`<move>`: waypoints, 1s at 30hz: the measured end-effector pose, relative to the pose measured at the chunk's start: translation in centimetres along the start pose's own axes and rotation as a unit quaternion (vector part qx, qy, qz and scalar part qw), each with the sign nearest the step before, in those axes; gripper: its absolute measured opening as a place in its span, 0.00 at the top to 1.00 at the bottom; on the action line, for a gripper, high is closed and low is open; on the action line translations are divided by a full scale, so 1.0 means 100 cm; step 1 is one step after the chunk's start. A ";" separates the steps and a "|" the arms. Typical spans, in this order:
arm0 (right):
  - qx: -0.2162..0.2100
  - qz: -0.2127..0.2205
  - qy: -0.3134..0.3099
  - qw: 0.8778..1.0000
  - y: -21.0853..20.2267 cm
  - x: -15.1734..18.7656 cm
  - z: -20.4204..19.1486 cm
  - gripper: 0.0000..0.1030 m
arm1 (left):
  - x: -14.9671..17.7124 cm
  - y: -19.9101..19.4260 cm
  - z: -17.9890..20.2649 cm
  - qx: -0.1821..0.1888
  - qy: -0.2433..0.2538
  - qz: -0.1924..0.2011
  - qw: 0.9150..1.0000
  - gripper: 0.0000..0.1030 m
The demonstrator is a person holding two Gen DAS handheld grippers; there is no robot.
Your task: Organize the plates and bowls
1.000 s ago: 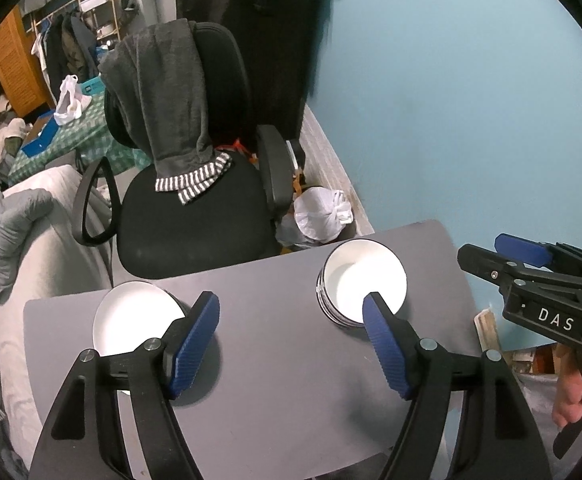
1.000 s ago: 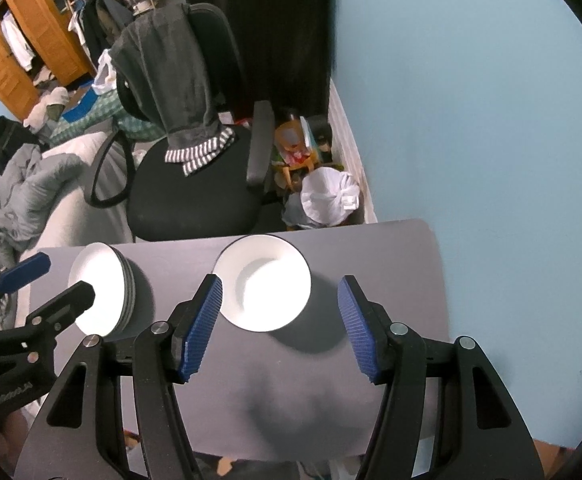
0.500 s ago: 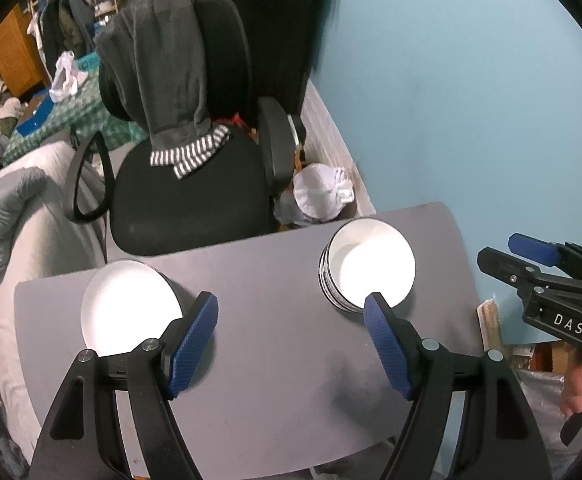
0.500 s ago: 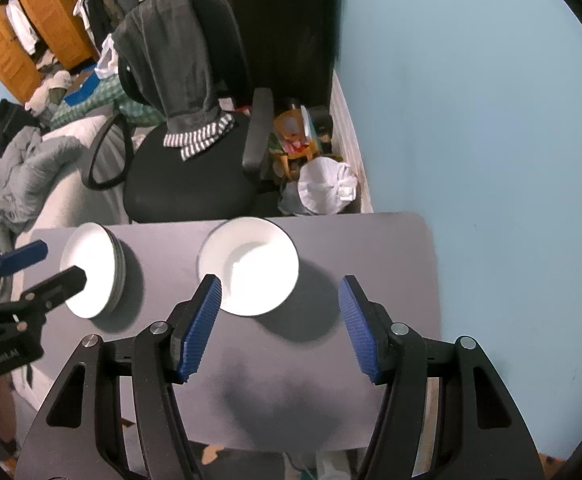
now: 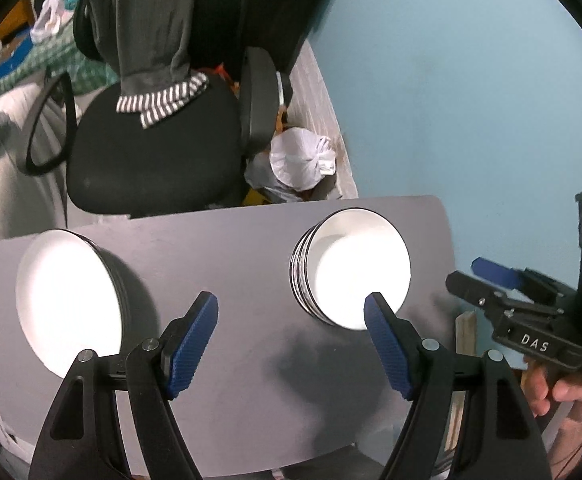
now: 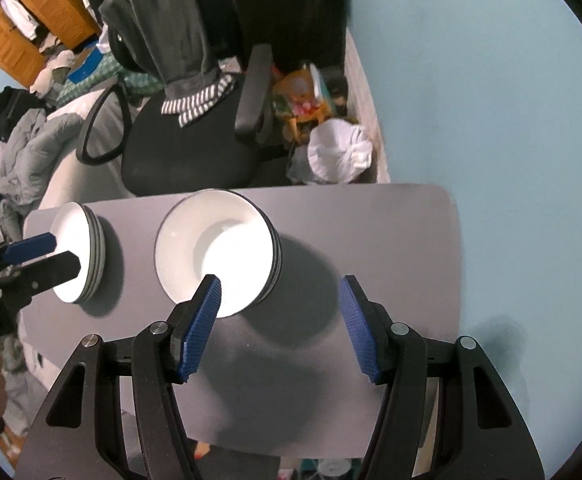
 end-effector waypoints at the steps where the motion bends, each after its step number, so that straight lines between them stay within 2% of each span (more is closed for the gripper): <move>1: -0.008 -0.009 0.004 1.000 0.005 0.000 0.003 0.42 | -0.002 0.006 0.000 0.005 -0.004 -0.006 1.000 0.25; 5: -0.031 -0.040 0.016 0.999 0.025 -0.002 0.013 0.42 | -0.008 0.023 -0.001 0.014 -0.016 -0.022 1.000 0.25; 10: -0.040 -0.062 0.025 0.997 0.047 -0.002 0.021 0.42 | -0.012 0.045 -0.001 0.004 -0.017 -0.044 0.999 0.25; 19: -0.057 -0.082 0.007 0.995 0.069 -0.006 0.021 0.42 | -0.004 0.072 0.008 -0.015 0.010 -0.070 0.997 0.25; 26: -0.064 -0.099 0.014 0.993 0.086 -0.009 0.023 0.42 | -0.004 0.086 0.013 -0.004 0.010 -0.084 0.996 0.25; 28: -0.064 -0.106 0.016 0.992 0.090 -0.009 0.023 0.42 | -0.005 0.092 0.015 -0.007 0.019 -0.089 0.996 0.28; 30: -0.062 -0.111 0.017 0.992 0.093 -0.008 0.023 0.42 | -0.006 0.097 0.017 -0.011 0.023 -0.095 0.995 0.36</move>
Point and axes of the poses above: each gripper's, at about its wrist camera, not at the fingertips, and y roughly the way its jaws point, z to its right, x to its underside, the point moved 6 cm from there along y, roughly the way its jaws point, and after that the axes turned 6 degrees about -x, right-handed, at the moved point
